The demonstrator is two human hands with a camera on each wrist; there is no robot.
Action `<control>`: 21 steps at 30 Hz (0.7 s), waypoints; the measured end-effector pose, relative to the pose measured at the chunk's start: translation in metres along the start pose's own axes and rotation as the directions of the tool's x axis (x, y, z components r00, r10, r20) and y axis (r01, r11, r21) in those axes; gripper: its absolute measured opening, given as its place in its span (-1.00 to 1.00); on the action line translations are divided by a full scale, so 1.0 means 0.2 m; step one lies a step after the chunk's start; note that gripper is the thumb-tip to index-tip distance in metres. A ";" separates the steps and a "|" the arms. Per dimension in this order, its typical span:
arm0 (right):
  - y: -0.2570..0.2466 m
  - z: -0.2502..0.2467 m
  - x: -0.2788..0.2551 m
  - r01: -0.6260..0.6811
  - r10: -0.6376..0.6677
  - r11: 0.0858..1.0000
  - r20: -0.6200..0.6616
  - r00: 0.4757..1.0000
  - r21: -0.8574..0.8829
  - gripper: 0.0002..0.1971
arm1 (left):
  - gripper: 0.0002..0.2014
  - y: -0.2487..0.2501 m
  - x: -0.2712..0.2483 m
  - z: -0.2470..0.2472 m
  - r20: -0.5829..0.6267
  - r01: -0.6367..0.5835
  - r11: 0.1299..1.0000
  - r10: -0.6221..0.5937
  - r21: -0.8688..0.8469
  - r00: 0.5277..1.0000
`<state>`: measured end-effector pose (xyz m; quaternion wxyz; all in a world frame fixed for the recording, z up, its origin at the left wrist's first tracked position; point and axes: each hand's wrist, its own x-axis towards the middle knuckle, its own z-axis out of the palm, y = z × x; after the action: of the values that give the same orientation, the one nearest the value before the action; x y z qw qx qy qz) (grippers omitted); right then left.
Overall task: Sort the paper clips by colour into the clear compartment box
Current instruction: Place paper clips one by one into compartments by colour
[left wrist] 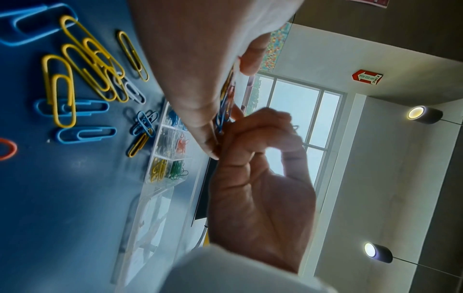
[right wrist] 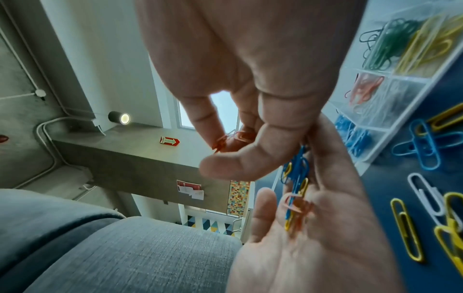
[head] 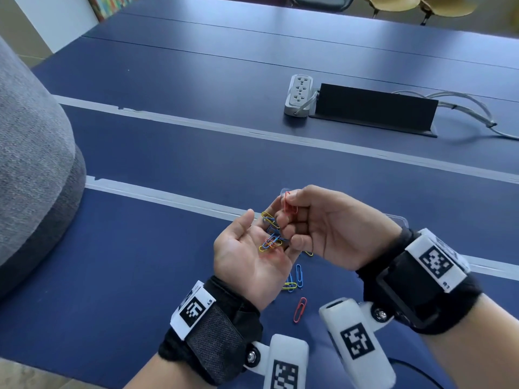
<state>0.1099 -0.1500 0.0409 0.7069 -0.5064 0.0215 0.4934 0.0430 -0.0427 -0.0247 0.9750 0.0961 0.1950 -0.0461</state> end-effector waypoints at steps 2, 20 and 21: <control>0.00 0.01 0.00 -0.008 0.008 1.000 -0.013 1.000 -0.009 -0.89 | -0.56 -0.01 0.00 0.00 -0.001 0.004 1.000 -0.004 -0.013 1.000; 0.09 0.08 -0.07 0.010 -0.411 -0.020 0.017 0.911 -1.000 -0.79 | -0.60 0.02 -0.03 0.02 0.036 0.063 0.998 -0.063 -0.007 0.997; 0.10 0.07 -0.06 0.026 -0.411 -0.020 0.032 0.911 -0.999 -0.81 | -0.60 0.02 -0.03 0.02 0.035 0.066 0.998 -0.066 -0.006 0.997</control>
<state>0.0823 -0.1474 0.0413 0.2079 -0.9113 -0.3116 0.1711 0.0398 -0.0388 -0.0186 0.9766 0.0853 0.1811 -0.0792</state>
